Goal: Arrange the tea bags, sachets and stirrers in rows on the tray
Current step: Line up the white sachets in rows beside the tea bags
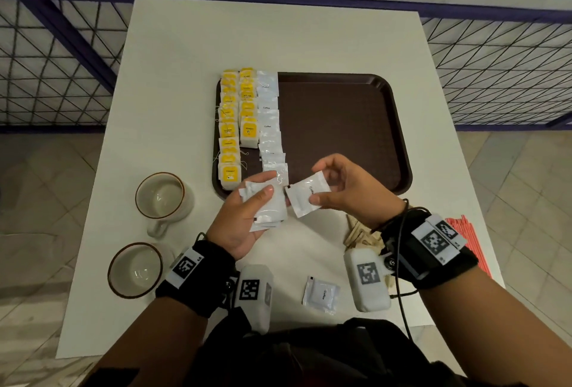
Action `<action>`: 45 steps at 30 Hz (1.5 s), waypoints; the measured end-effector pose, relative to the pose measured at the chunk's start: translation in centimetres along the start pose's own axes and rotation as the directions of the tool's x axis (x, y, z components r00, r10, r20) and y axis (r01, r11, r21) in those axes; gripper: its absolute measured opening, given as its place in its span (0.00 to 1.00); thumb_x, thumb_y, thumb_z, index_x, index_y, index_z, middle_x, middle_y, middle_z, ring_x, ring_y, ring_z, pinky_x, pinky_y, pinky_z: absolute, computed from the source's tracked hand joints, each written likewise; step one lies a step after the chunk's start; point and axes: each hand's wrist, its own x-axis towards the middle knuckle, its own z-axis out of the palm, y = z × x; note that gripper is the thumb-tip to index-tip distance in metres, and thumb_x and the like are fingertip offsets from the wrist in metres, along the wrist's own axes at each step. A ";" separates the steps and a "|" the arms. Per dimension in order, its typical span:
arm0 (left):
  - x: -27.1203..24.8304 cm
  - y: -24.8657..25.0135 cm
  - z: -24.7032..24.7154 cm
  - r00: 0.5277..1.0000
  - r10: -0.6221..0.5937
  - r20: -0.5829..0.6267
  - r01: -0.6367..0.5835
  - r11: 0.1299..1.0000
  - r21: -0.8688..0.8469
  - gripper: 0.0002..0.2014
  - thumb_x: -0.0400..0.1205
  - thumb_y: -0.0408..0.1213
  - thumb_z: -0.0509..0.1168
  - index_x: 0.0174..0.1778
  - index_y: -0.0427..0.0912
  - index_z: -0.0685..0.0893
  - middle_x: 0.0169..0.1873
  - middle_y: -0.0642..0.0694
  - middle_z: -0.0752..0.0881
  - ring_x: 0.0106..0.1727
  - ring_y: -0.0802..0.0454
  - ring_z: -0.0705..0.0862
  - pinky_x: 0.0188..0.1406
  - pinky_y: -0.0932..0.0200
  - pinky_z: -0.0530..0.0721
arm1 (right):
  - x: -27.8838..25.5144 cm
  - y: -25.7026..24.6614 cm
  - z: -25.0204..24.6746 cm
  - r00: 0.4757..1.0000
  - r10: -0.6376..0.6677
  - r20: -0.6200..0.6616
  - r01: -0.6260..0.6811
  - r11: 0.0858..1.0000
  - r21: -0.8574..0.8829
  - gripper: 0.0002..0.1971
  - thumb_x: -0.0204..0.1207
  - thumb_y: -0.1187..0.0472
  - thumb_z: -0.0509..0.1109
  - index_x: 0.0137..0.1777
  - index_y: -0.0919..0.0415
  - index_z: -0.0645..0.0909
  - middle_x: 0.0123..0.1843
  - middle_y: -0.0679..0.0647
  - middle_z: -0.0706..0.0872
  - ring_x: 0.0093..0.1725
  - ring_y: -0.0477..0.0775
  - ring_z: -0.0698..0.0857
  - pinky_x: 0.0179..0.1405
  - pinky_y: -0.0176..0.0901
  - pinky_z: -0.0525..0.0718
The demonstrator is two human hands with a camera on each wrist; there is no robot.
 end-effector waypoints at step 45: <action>-0.6 -1.4 -1.4 0.984 -0.097 0.146 0.086 0.993 0.084 0.43 0.53 0.63 0.79 0.58 0.40 0.79 0.44 0.40 0.87 0.44 0.46 0.88 0.39 0.49 0.88 | -1.2 -0.3 3.0 0.946 -0.259 0.193 0.318 0.850 -0.419 0.11 0.67 0.65 0.79 0.47 0.60 0.82 0.35 0.48 0.82 0.33 0.41 0.79 0.36 0.37 0.82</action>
